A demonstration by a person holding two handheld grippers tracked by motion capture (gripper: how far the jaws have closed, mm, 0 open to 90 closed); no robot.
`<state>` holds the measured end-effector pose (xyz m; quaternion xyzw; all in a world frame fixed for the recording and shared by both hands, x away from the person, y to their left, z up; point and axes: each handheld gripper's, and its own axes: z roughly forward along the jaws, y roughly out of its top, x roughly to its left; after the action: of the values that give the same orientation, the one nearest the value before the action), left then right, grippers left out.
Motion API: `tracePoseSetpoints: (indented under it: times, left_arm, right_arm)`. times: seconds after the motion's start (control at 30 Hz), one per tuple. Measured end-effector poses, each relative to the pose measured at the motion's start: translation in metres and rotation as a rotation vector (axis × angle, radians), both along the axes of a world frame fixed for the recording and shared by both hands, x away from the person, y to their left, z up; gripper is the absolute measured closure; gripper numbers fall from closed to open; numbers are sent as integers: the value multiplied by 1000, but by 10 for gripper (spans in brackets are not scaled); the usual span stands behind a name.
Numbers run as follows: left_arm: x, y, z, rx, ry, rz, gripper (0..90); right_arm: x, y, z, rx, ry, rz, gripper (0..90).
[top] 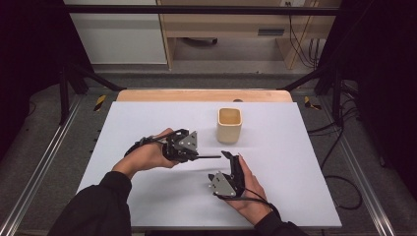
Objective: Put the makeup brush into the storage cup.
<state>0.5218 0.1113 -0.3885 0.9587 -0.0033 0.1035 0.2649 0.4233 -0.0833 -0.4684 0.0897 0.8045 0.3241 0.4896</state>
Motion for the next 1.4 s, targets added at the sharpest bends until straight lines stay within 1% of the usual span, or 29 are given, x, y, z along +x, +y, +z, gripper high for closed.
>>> tracePoseSetpoints:
  times: [0.1, 0.13, 0.2, 0.47, 0.6, 0.7, 0.87, 0.97, 1.3, 1.4]
  left_arm:
    - [0, -2, 1, 3, -4, -5, 842]
    - [0, -2, 1, -5, -2, 2, 842]
    - [0, -4, 2, 3, -4, -5, 842]
    - [0, -8, 4, -1, -5, -8, 842]
    - [-1, -10, 4, -10, -6, -6, 841]
    - [-1, -11, 5, -3, -11, -9, 842]
    - [-1, -12, 5, -11, -12, -8, 841]
    - [-1, -13, 6, -2, -10, -10, 842]
    - [-2, -15, 6, -16, -18, -5, 841]
    - [-2, -16, 7, -20, -18, -2, 842]
  right_arm:
    - [0, 0, 0, -4, -5, -4, 84]
    - [0, -1, 1, -7, -6, -4, 84]
    - [1, -1, 1, -9, -10, -6, 86]
    - [1, -2, 2, -21, -16, -7, 92]
    - [1, -2, 1, -26, -19, -8, 91]
    - [0, -1, 1, -33, -33, -12, 92]
    - [0, -1, -1, -49, -44, -20, 99]
    - [-1, 0, -1, -56, -50, -24, 103]
    - [-1, 1, -2, -71, -59, -25, 129]
    - [-1, 2, -2, -79, -72, -44, 144]
